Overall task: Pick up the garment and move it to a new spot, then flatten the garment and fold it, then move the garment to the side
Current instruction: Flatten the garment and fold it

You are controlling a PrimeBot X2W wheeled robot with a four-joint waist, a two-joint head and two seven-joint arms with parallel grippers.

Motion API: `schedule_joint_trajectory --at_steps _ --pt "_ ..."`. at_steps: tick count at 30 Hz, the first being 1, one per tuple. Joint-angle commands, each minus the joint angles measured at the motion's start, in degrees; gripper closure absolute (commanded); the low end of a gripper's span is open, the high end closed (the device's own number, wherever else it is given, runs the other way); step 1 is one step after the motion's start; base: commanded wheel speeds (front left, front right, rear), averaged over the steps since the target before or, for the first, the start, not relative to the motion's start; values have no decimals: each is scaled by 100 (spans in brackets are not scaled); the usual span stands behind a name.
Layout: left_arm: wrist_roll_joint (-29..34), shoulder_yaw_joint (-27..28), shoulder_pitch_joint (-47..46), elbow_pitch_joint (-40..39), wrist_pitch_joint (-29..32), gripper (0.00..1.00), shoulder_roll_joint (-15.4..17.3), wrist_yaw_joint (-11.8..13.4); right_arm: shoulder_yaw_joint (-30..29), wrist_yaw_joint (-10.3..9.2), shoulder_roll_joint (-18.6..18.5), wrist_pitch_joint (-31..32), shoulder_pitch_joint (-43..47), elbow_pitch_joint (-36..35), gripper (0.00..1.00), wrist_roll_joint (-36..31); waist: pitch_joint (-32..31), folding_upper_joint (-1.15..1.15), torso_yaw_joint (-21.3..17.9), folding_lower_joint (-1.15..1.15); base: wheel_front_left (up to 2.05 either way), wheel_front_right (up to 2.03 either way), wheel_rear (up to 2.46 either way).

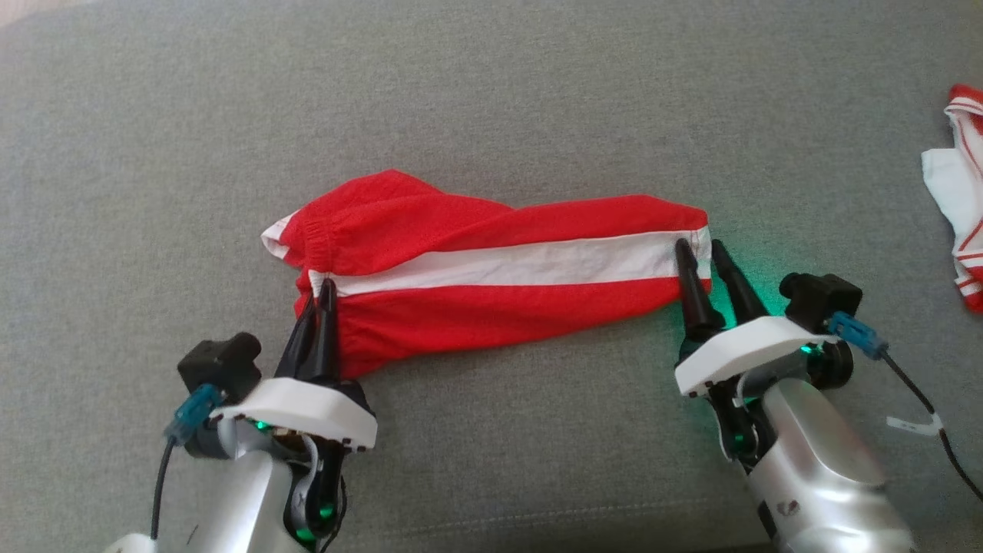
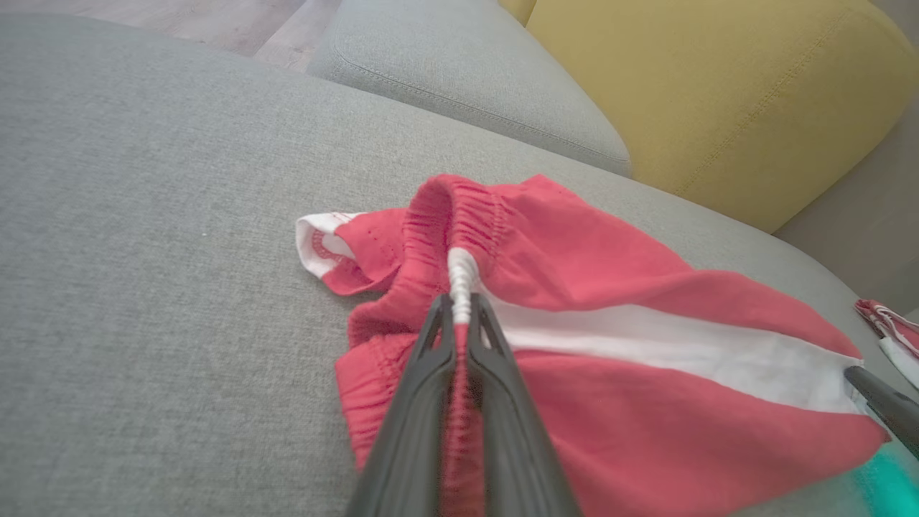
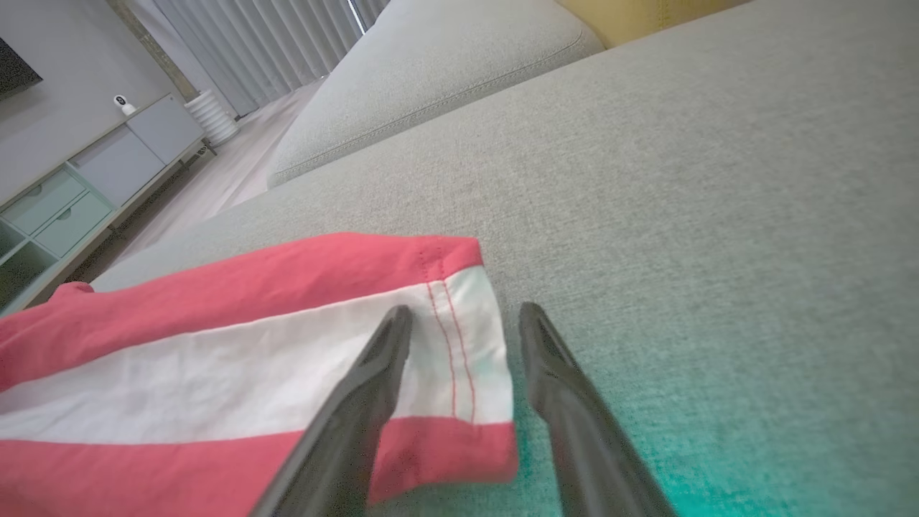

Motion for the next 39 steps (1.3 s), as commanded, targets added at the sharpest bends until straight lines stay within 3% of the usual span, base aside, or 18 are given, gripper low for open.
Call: schedule_joint_trajectory --at_steps 1,10,16,22,27,33,39 --pt "38 206 -208 -158 -71 100 29 -2 184 37 29 -63 -156 -76 100 61 24 0 13 0 0 0 0" --pt "96 337 -248 -328 -71 100 29 -35 183 37 29 -63 -160 -343 100 -37 -91 0 -26 0 0 0 0" --pt "434 544 -424 -734 -71 100 35 -217 68 37 -46 -63 -144 -1063 100 -77 -477 0 -115 0 0 0 0" --pt "721 735 -1158 -1127 -48 100 407 -493 58 37 -392 -63 -574 -1903 100 -6 -694 0 -199 0 0 0 0" --pt "794 768 -2329 -1222 410 100 757 -598 40 37 -783 117 -1419 -2327 100 -15 -454 0 -171 0 0 0 0" --pt "951 691 -3573 -728 698 100 953 -649 139 37 -885 270 -2635 -2037 100 -210 86 0 -198 0 0 0 0" --pt "1083 610 -4933 246 484 100 923 -671 94 37 -699 76 -3996 -1128 100 -598 719 0 -217 0 0 0 0"
